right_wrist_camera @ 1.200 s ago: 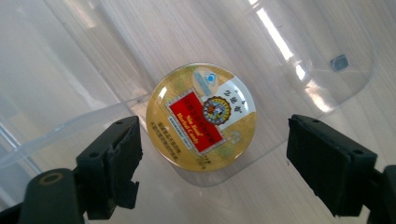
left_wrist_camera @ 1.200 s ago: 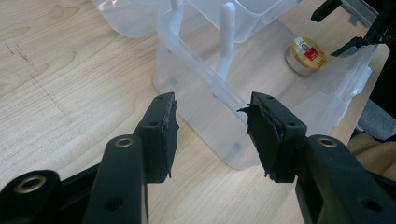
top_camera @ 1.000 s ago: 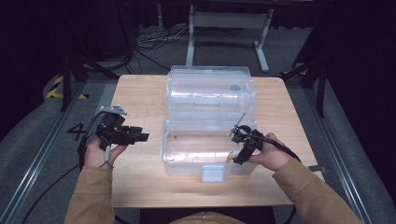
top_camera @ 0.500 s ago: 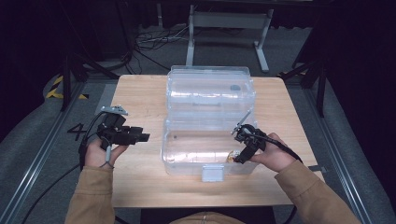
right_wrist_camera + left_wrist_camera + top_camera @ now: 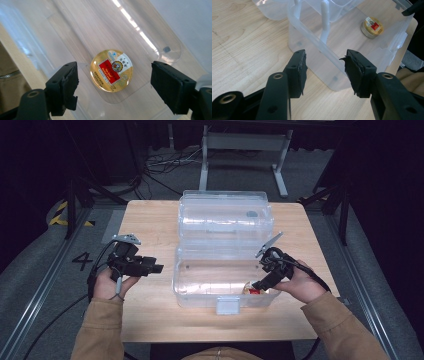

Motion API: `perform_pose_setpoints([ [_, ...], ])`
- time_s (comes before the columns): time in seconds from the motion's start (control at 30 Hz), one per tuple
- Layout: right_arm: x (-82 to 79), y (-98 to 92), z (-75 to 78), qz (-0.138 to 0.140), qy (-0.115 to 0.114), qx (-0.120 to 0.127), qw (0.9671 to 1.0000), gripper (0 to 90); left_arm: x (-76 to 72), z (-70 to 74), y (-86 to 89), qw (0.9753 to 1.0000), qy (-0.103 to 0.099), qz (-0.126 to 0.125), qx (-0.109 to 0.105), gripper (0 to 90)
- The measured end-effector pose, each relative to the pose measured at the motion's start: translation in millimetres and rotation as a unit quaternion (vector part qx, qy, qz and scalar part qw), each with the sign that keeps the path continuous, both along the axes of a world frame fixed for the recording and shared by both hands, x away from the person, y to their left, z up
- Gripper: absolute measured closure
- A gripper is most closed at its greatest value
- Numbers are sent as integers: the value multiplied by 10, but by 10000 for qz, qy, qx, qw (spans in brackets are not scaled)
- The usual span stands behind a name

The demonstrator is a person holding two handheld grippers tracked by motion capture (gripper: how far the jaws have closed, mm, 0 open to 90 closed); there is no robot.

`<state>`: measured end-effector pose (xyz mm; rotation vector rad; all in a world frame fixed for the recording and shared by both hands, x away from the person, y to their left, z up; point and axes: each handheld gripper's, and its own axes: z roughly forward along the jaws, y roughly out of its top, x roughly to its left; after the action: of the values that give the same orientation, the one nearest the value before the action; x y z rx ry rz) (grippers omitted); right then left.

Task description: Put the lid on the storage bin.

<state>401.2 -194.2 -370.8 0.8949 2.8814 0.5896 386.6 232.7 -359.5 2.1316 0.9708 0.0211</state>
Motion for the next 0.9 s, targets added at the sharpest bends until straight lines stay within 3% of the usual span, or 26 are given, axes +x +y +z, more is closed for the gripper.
perform_pose_setpoints([
  [0.13,-22,-28,79,81,-55,102,9999,249,-23,17,-59,9999,-10,-115,-28,516],
  [0.33,-34,-84,259,131,-112,500,9986,257,-78,34,-189,9994,-37,-338,56,512],
  [0.6,1,-119,487,201,-302,828,9959,264,-154,34,-307,9984,-49,-553,60,512],
  [0.9,83,-135,631,180,-409,1118,9927,275,-235,-23,-586,9940,-18,-1062,262,508],
])
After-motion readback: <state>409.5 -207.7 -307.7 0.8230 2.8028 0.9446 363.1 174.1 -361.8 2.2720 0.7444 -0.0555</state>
